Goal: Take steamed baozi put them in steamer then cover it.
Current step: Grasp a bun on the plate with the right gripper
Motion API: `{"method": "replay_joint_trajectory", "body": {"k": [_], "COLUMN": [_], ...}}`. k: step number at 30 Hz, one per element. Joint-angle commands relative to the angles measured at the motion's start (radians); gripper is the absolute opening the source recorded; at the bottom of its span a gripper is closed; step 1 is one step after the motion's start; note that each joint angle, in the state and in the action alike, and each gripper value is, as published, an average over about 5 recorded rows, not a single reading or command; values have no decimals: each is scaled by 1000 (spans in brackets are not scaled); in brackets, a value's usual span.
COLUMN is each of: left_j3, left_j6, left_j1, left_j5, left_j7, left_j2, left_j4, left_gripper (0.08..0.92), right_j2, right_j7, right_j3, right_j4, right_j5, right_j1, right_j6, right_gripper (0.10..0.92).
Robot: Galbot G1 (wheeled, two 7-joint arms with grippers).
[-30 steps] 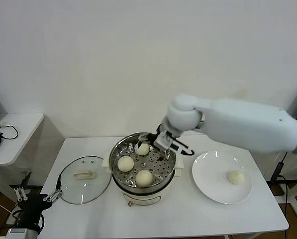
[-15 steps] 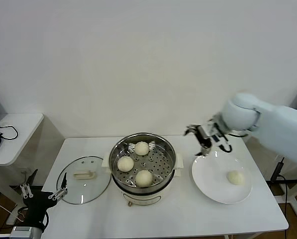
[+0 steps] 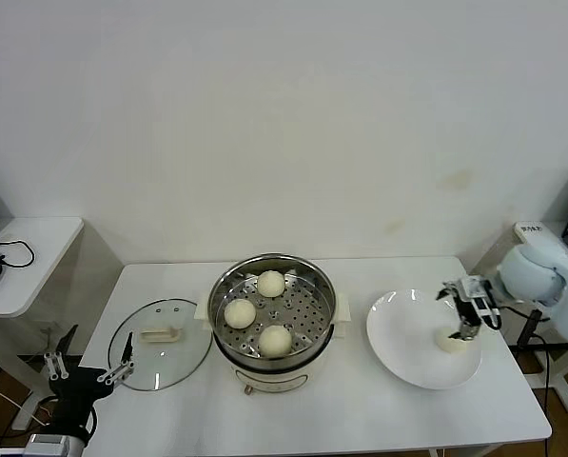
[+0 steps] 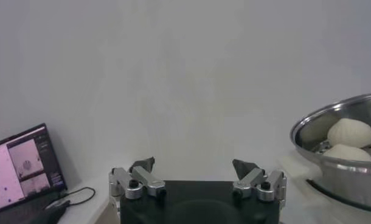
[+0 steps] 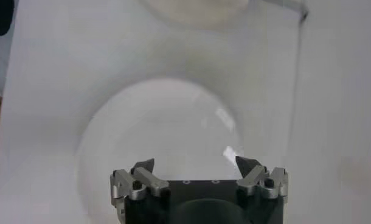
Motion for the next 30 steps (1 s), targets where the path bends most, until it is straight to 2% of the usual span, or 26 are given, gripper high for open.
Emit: {"method": "replay_joint_trajectory", "body": {"k": [1, 19, 30], "left_j3": [-3, -20, -21], "left_j6": [0, -2, -2], "left_j1": [8, 22, 20], "left_j5": [2, 2, 1], "left_j7": [0, -1, -2], "left_j2": [-4, -20, -21], "left_j4": [3, 11, 13], "left_gripper": [823, 823, 823], "right_j2": [41, 239, 246], "right_j7": [-10, 5, 3], "right_j3": [229, 151, 141], "right_j4": [-222, -385, -384], "right_j5": [-135, -163, -166], "right_j1": [-276, -176, -163], "right_j6": [34, 46, 29], "right_gripper": [823, 821, 714]}}
